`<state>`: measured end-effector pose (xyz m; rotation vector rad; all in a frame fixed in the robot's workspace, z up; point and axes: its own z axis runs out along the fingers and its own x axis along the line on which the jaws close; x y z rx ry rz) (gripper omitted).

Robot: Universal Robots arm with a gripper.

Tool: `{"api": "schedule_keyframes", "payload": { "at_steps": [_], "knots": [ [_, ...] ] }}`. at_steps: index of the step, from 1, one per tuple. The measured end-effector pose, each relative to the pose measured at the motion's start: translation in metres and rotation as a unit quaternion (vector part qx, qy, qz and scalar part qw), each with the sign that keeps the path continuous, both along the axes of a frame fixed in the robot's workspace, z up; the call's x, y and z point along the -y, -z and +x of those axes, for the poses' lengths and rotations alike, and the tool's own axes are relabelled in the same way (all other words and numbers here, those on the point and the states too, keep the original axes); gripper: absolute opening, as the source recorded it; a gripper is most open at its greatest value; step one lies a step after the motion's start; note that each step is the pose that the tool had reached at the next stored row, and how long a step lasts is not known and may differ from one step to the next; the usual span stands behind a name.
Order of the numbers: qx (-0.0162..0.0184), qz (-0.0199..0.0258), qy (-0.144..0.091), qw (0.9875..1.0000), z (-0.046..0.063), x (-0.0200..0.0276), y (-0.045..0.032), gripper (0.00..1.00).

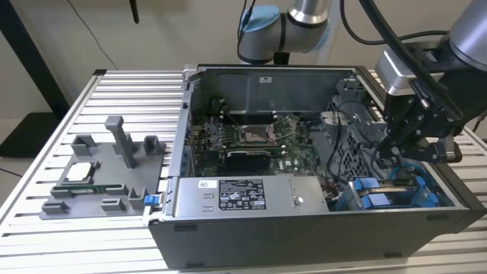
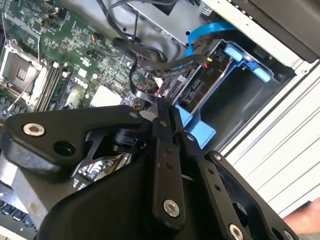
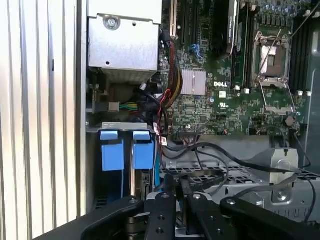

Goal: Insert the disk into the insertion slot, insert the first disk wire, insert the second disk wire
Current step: 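Insert the second disk wire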

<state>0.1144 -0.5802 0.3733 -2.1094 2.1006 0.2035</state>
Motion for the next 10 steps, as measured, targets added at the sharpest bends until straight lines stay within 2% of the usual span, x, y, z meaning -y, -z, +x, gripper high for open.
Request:
{"api": "schedule_keyframes", "payload": {
  "at_steps": [2, 5, 10],
  "knots": [
    [0.0007, 0.0021, 0.000, 1.0000, 0.000, 0.0013, 0.0031, 0.00],
    [0.0008, 0.0035, 0.000, 1.0000, 0.001, 0.0060, 0.0063, 0.00],
    [0.0008, 0.0107, 0.000, 0.9999, 0.002, 0.0170, 0.0104, 0.00]
  ]
}}
